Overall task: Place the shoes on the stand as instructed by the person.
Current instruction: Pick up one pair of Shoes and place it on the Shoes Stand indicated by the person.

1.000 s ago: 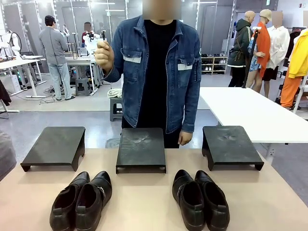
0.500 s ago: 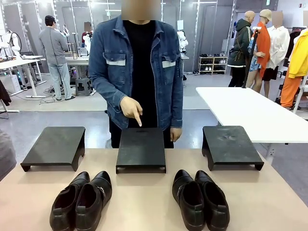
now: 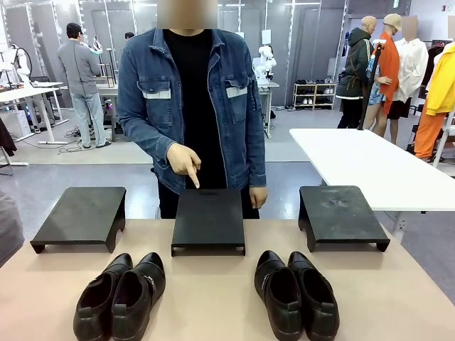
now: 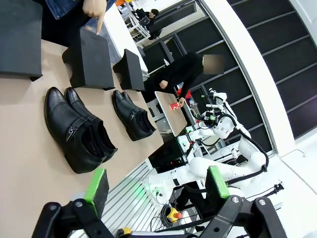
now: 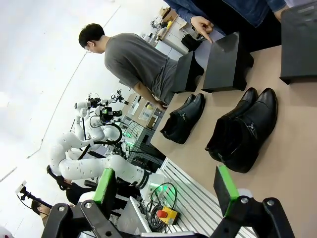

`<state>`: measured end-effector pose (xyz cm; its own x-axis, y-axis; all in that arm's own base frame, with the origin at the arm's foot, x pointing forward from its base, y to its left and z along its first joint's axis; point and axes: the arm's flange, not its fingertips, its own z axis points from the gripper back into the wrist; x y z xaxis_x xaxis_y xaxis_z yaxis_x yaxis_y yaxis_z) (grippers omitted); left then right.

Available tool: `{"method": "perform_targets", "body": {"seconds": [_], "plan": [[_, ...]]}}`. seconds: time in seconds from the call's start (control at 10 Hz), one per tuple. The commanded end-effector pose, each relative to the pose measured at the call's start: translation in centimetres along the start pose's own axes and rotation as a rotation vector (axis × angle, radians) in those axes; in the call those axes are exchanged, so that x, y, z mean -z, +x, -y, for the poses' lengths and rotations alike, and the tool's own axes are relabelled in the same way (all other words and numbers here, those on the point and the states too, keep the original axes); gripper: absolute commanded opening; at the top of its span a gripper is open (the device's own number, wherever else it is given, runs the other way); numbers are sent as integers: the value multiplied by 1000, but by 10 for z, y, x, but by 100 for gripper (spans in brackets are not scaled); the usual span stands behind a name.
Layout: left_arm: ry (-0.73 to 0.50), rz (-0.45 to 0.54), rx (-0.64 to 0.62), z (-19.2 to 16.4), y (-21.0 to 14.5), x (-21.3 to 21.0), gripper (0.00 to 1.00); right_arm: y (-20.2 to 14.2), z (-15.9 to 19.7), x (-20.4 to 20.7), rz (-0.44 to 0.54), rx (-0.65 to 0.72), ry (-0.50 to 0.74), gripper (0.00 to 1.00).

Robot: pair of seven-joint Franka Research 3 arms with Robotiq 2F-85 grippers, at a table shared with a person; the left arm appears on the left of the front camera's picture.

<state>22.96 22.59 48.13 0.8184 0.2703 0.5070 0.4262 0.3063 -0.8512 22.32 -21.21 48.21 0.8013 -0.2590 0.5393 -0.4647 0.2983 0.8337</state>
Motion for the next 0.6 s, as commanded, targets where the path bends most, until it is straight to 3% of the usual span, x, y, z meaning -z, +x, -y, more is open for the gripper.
{"method": "perform_targets", "body": {"seconds": [0.0,0.4,0.5], "plan": [[-16,2,23,-1,0,-2,100,0,0,-2,-2,-19,3,100],[0,0,0,0,0,0,100,0,0,-2,-2,-19,3,100],[15,-32,20,18,4,14,100,0,0,-2,-2,-19,3,100]]}}
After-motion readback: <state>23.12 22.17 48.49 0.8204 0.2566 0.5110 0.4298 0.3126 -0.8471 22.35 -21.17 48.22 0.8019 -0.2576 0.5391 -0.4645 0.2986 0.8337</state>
